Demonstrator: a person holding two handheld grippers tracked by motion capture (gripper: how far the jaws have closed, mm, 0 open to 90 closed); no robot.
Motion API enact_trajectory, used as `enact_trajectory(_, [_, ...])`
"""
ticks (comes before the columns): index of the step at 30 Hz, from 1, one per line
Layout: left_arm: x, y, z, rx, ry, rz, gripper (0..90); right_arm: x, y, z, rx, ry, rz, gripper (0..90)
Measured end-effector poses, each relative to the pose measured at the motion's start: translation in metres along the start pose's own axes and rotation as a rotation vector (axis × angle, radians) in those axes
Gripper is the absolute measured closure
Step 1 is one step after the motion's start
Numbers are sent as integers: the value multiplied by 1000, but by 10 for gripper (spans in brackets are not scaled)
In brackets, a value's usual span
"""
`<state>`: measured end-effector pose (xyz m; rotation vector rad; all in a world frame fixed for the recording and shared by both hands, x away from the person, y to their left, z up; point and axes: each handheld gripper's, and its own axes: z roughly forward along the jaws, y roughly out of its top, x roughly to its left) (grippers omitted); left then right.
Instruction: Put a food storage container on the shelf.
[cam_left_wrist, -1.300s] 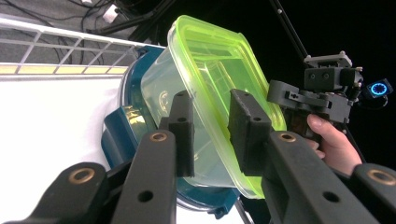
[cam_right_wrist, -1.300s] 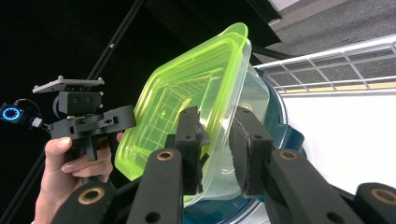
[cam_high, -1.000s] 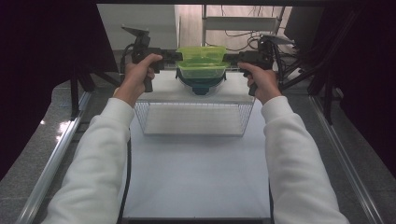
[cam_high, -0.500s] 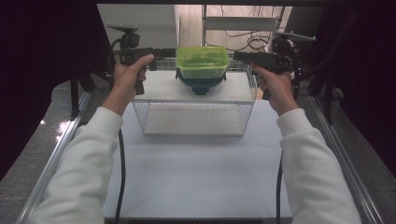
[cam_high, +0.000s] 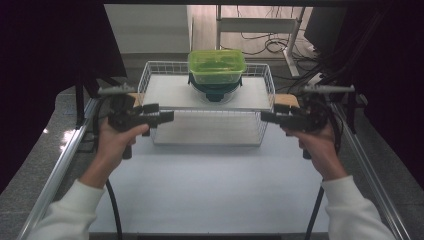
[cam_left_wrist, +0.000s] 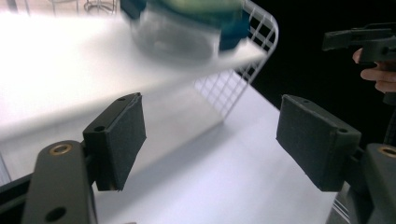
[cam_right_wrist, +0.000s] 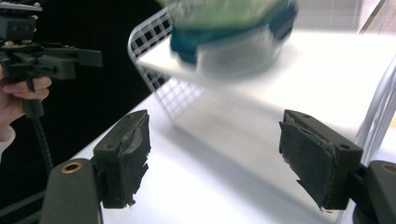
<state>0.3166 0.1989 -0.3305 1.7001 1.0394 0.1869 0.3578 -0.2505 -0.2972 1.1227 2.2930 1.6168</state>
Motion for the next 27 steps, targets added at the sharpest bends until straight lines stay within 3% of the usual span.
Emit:
enact_trajectory(3, [-1,-36,-2,25,22,4,232,2,-32,-5,21,0,-1,236])
enact_trajectory(9, [1,-99,1,93,24,-34,232,4,-89,-4,72,-38,-9,216])
enact_trajectory(14, [-1,-136,10,166,47,-32,232,8,-129,3,140,-46,-25,191])
enact_trajectory(18, [-2,-145,12,177,50,-42,230,6,-153,8,166,-45,-3,192])
enact_trajectory(23, [-6,-140,8,143,56,-39,228,9,-152,10,159,-49,-9,191])
enact_trajectory(27, [-3,-142,7,144,72,-40,225,9,-153,10,155,-60,-22,165])
